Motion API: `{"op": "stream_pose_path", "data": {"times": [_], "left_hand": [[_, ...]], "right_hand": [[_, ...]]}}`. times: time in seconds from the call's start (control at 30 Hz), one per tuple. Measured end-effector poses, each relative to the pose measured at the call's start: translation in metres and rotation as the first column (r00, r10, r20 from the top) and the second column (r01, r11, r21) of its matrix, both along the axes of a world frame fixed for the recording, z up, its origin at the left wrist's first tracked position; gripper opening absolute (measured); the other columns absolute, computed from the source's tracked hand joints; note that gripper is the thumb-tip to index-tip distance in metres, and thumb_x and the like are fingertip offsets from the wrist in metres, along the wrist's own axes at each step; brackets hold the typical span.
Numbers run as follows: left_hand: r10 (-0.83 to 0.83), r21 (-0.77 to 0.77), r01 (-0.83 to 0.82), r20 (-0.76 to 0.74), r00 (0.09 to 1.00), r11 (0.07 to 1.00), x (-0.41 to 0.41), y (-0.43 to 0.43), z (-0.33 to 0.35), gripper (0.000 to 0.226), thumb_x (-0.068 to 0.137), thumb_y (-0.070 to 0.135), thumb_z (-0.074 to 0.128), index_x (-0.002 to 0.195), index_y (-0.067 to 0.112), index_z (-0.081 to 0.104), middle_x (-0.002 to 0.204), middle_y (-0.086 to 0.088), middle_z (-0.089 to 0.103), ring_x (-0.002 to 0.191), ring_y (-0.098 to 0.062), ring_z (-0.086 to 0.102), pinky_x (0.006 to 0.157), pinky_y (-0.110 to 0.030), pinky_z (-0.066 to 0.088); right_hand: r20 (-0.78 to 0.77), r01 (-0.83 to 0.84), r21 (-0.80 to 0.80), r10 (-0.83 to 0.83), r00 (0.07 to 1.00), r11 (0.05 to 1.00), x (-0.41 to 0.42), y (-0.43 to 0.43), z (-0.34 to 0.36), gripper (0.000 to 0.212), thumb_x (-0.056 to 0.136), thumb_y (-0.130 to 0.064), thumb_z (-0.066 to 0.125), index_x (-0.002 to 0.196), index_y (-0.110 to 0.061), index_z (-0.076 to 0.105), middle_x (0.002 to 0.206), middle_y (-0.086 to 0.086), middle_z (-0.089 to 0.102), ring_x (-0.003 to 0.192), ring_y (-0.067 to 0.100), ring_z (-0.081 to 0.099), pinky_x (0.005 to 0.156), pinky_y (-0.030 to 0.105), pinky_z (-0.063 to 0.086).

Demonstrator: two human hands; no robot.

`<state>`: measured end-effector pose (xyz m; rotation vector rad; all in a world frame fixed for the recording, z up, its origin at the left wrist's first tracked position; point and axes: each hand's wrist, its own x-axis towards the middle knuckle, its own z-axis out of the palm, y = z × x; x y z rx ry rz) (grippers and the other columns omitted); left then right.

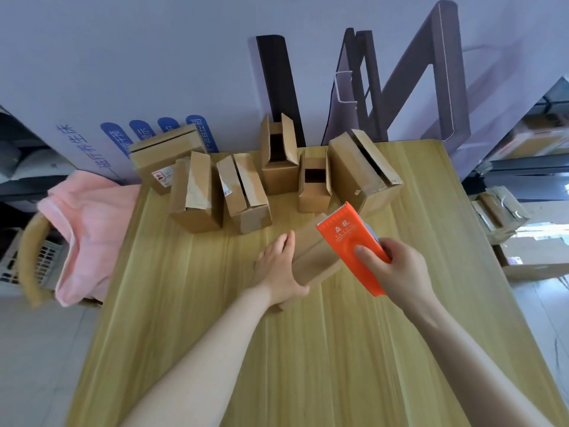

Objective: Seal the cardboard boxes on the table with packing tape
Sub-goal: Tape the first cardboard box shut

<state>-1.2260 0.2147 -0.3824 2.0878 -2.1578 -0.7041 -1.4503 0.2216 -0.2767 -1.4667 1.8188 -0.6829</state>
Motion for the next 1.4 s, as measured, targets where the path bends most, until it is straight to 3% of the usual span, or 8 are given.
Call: {"op": "stream_pose_path", "data": {"times": [0.33, 0.57, 0.7, 0.87, 0.97, 1.07, 1.2, 1.4], "left_hand": [[-0.393, 0.057, 0.39, 0.048, 0.918, 0.919, 0.022, 0.047, 0.016, 0.114, 0.064, 0.0, 0.068, 0.15, 0.029, 0.0, 0.155, 0.014, 0.002, 0.145, -0.009, -0.008, 0.117, -0.036, -0.012], [-0.427, 0.113, 0.42, 0.046, 0.903, 0.901, 0.026, 0.062, 0.018, 0.115, 0.067, 0.002, 0.069, 0.151, 0.029, -0.005, 0.159, 0.015, -0.006, 0.144, -0.007, -0.015, 0.117, -0.034, -0.012], [-0.098, 0.228, 0.165, -0.28, 0.955, 0.96, 0.026, 0.063, 0.046, 0.121, 0.064, 0.038, 0.082, 0.152, 0.034, -0.001, 0.158, 0.017, 0.002, 0.145, -0.008, 0.002, 0.116, -0.03, 0.004], [0.401, 0.311, -0.253, -0.711, 0.578, 0.916, 0.029, 0.058, 0.105, 0.055, 0.091, 0.04, 0.06, 0.139, 0.019, 0.044, 0.133, 0.003, 0.057, 0.116, -0.009, 0.056, 0.099, -0.03, 0.046], [0.517, 0.453, -0.252, -0.783, 0.347, 0.855, 0.028, 0.059, 0.135, 0.045, 0.095, 0.047, 0.048, 0.126, 0.016, 0.055, 0.108, 0.001, 0.071, 0.095, -0.012, 0.069, 0.083, -0.027, 0.055], [0.555, 0.528, -0.172, -0.792, 0.254, 0.832, 0.026, 0.064, 0.153, 0.051, 0.092, 0.055, 0.042, 0.117, 0.015, 0.062, 0.102, -0.003, 0.074, 0.089, -0.014, 0.071, 0.08, -0.031, 0.054], [0.514, 0.493, -0.148, -0.827, 0.227, 0.858, 0.027, 0.07, 0.166, 0.057, 0.077, 0.06, 0.055, 0.107, 0.014, 0.07, 0.095, -0.002, 0.074, 0.086, -0.013, 0.069, 0.077, -0.03, 0.051], [0.433, 0.362, -0.245, -0.813, 0.389, 0.9, 0.026, 0.075, 0.17, 0.024, 0.084, 0.039, 0.069, 0.096, 0.018, 0.071, 0.087, 0.002, 0.074, 0.086, -0.013, 0.066, 0.072, -0.027, 0.047]], "right_hand": [[0.038, -0.008, 0.057, 0.006, 0.999, 0.998, -0.006, 0.048, 0.001, 0.022, 0.082, -0.039, 0.071, 0.072, -0.02, 0.064, 0.061, -0.004, 0.063, 0.053, 0.005, 0.057, 0.048, 0.025, 0.04], [0.095, -0.048, 0.045, 0.044, 0.995, 0.998, -0.002, 0.065, 0.013, 0.017, 0.082, -0.033, 0.072, 0.074, -0.019, 0.067, 0.065, 0.001, 0.066, 0.055, 0.007, 0.059, 0.044, 0.016, 0.039], [0.116, -0.106, 0.025, 0.103, 0.988, 0.994, -0.001, 0.069, 0.028, 0.014, 0.083, -0.03, 0.074, 0.077, -0.019, 0.069, 0.067, 0.002, 0.067, 0.056, 0.01, 0.059, 0.046, 0.017, 0.04], [0.144, -0.17, -0.036, 0.173, 0.974, 0.985, 0.003, 0.074, 0.05, 0.013, 0.082, -0.029, 0.075, 0.078, -0.018, 0.069, 0.068, 0.003, 0.067, 0.061, 0.018, 0.062, 0.05, 0.022, 0.043], [0.175, -0.195, -0.077, 0.206, 0.963, 0.978, 0.01, 0.077, 0.063, 0.021, 0.076, -0.04, 0.075, 0.077, -0.02, 0.068, 0.065, -0.003, 0.066, 0.054, 0.007, 0.057, 0.047, 0.016, 0.04], [0.179, -0.223, -0.091, 0.236, 0.955, 0.971, 0.015, 0.079, 0.069, 0.016, 0.078, -0.039, 0.074, 0.079, -0.024, 0.068, 0.067, -0.007, 0.068, 0.055, 0.003, 0.058, 0.048, 0.014, 0.041], [0.119, -0.234, -0.083, 0.243, 0.963, 0.969, 0.018, 0.08, 0.069, 0.01, 0.082, -0.028, 0.075, 0.079, -0.021, 0.068, 0.07, -0.002, 0.069, 0.061, 0.015, 0.062, 0.05, 0.023, 0.044], [0.042, -0.23, -0.038, 0.232, 0.972, 0.972, 0.024, 0.083, 0.063, 0.014, 0.08, -0.035, 0.075, 0.078, -0.024, 0.068, 0.071, -0.005, 0.069, 0.062, 0.012, 0.063, 0.056, 0.035, 0.05]]}}
